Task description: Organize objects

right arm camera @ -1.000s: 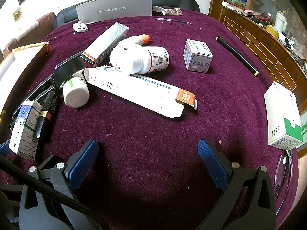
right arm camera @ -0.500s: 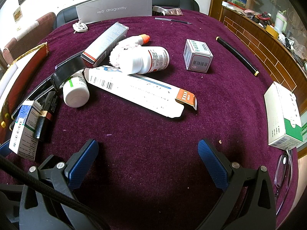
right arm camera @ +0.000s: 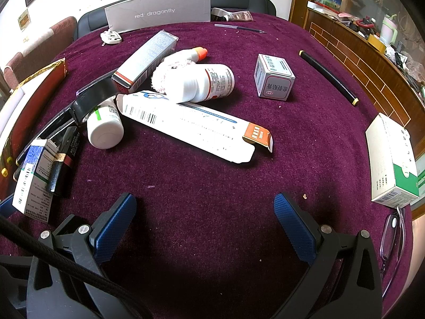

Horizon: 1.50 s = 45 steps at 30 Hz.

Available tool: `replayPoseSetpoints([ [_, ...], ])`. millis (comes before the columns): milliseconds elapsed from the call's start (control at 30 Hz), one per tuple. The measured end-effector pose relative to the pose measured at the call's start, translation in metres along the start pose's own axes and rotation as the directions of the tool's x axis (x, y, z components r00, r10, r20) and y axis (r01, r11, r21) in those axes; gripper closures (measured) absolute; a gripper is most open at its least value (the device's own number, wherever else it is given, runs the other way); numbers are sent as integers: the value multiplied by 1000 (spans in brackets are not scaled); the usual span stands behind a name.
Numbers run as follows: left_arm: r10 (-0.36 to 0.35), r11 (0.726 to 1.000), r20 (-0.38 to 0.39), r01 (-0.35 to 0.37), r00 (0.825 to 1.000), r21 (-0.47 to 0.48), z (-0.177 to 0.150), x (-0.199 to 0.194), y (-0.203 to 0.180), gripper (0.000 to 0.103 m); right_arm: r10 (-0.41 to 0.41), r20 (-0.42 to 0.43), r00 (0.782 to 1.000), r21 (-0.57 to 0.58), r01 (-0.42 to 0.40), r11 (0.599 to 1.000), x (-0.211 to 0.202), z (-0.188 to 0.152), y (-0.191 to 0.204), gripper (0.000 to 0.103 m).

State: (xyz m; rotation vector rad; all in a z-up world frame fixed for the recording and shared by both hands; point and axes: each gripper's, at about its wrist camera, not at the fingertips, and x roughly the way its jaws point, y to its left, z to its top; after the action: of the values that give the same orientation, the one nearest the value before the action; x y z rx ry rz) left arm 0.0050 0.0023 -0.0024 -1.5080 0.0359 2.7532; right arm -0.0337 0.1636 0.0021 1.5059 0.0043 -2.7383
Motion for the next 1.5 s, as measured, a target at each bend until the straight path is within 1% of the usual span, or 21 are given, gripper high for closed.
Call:
replayPoseSetpoints([
  [267, -66, 997, -34, 67, 997, 33, 1, -6, 8, 2, 3, -7, 1000, -14, -3, 1000, 0, -2, 1, 0],
  [367, -128, 992, -49, 127, 991, -26, 5, -16, 20, 3, 83, -97, 992, -146, -97, 985, 5, 1, -1, 0],
  [433, -193, 979, -34, 190, 981, -71, 14, -23, 31, 6, 110, -150, 983, -169, -135, 976, 6, 3, -5, 1],
  [500, -191, 979, -27, 188, 981, -82, 25, -28, 40, 8, 163, -167, 972, -133, -186, 974, 0, 5, -17, 3],
  [533, -185, 980, -20, 183, 982, -84, 32, -30, 44, 15, 172, -156, 973, -114, -190, 975, -5, 5, -23, 3],
  [567, -181, 980, -22, 179, 983, -85, 34, -30, 46, 27, 167, -135, 977, -108, -182, 977, -10, 5, -28, 3],
  [600, -174, 982, -41, 170, 984, -87, 39, -27, 47, 35, 158, -109, 982, -110, -169, 979, -16, 4, -32, 3],
  [633, -187, 979, -59, 182, 980, -87, 43, -24, 46, 52, 139, -72, 988, -120, -147, 982, -24, 5, -37, 3],
  [667, -198, 978, -71, 192, 978, -83, 45, -21, 45, 55, 131, -57, 990, -123, -137, 983, -28, 6, -40, 3],
  [767, -165, 986, -106, 161, 981, -47, 48, -15, 34, 55, 125, -12, 992, -123, -125, 985, -41, 10, -46, 3],
  [833, -161, 987, -129, 161, 979, -11, 47, -10, 24, 56, 107, 17, 994, -139, -104, 985, -47, 10, -45, 3],
  [867, -147, 989, -145, 149, 978, 4, 47, -6, 19, 60, 106, 21, 994, -143, -102, 984, -49, 10, -45, 3],
  [900, -149, 988, -156, 152, 976, 11, 47, -3, 18, 61, 108, 22, 994, -151, -104, 983, -49, 9, -43, 3],
  [1000, -161, 987, -143, 162, 977, -1, 56, 2, 18, 61, 130, 18, 991, -164, -125, 978, -47, 13, -46, 5],
  [1033, -170, 985, -141, 171, 975, -2, 59, 5, 19, 61, 141, 14, 990, -166, -137, 977, -47, 14, -45, 10],
  [1133, -196, 980, -130, 191, 972, -50, 63, 6, 32, 74, 213, -15, 977, -186, -212, 959, -43, 20, -42, 26],
  [1167, -213, 976, -135, 205, 968, -72, 61, 7, 38, 74, 221, -20, 975, -207, -220, 953, -43, 22, -40, 29],
  [1200, -241, 969, -132, 230, 962, -89, 57, 5, 44, 74, 229, -25, 973, -224, -228, 947, -42, 23, -38, 29],
  [1300, -248, 967, -140, 236, 959, -98, 46, -2, 48, 74, 243, -70, 968, -289, -252, 923, -33, 30, -30, 29],
  [1367, -232, 972, -145, 222, 962, -84, 40, -7, 46, 74, 257, -120, 959, -334, -283, 899, -21, 38, -25, 29],
  [1500, -194, 981, -159, 188, 968, -47, 29, -17, 40, 74, 253, -183, 950, -383, -306, 871, 2, 54, -22, 29],
])
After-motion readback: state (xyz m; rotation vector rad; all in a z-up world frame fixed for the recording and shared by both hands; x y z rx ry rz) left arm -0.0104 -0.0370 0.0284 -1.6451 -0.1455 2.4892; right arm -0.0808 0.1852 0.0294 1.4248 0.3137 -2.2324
